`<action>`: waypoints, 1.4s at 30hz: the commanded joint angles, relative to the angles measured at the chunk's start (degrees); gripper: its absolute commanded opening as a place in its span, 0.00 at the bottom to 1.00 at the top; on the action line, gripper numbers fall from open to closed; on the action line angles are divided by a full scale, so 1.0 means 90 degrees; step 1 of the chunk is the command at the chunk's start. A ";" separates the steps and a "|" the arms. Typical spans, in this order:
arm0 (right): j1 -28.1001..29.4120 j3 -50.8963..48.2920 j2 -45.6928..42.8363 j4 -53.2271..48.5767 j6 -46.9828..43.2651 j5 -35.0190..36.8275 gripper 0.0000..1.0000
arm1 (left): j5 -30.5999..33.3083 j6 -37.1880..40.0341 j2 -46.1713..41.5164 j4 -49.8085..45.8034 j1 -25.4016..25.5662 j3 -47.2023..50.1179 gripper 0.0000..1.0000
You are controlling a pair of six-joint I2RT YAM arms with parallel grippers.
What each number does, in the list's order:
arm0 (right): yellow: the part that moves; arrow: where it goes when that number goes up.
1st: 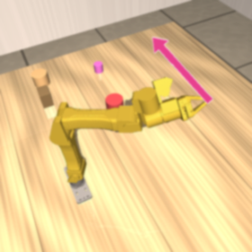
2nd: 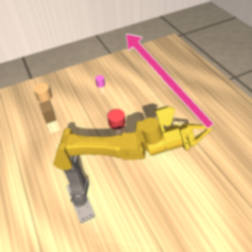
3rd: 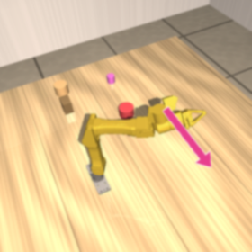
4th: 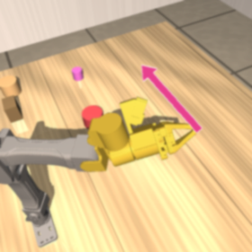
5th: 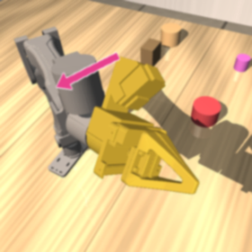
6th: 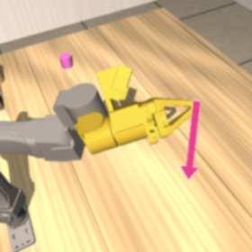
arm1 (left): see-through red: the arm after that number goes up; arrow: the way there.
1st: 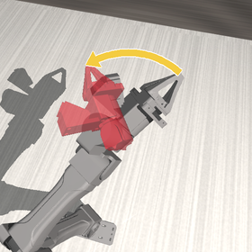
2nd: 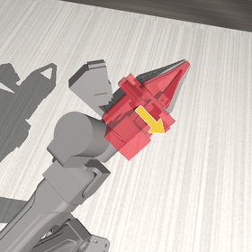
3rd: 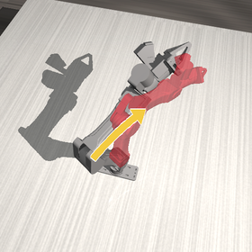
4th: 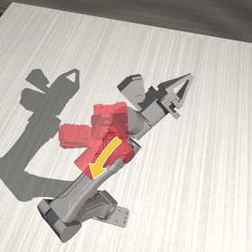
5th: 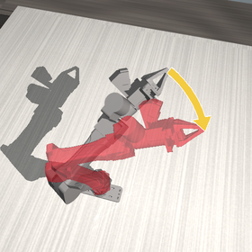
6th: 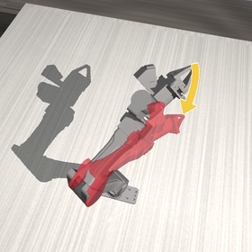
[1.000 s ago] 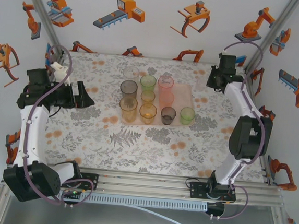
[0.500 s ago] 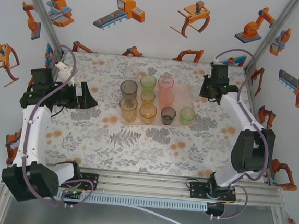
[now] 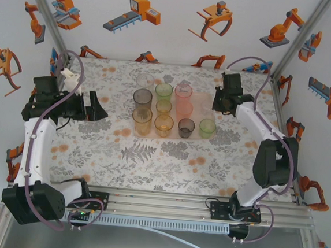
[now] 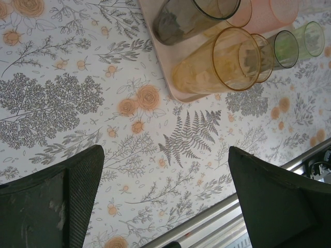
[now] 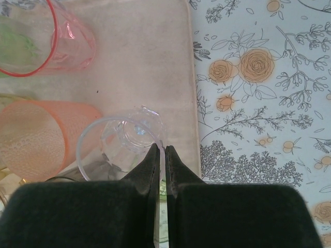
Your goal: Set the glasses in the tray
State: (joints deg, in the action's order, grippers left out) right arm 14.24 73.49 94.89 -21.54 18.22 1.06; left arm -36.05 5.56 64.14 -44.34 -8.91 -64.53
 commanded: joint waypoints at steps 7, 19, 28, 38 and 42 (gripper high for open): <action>0.0046 0.0175 0.0366 0.0158 0.0187 0.0019 0.07 | -0.0183 -0.0061 -0.0151 0.0043 0.0042 0.0055 0.97; 0.0048 0.0590 0.0768 -0.0009 0.0116 0.0020 0.07 | -0.0175 -0.0041 -0.0137 0.0043 0.0040 0.0048 0.97; 0.0049 0.0716 0.1013 -0.0103 0.0142 -0.0079 0.07 | -0.0191 -0.0047 -0.0134 0.0043 0.0052 0.0058 0.97; 0.0040 0.0750 0.1175 -0.0142 0.0144 -0.0142 0.08 | -0.0182 -0.0032 -0.0154 0.0052 0.0045 0.0090 0.97; 0.0046 0.0779 0.1222 -0.0155 0.0144 -0.0176 0.08 | -0.0183 -0.0032 -0.0154 0.0053 0.0050 0.0099 0.97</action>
State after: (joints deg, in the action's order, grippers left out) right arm 14.35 78.50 105.01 -22.57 18.68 0.40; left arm -36.05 5.56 63.86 -44.34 -8.64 -64.36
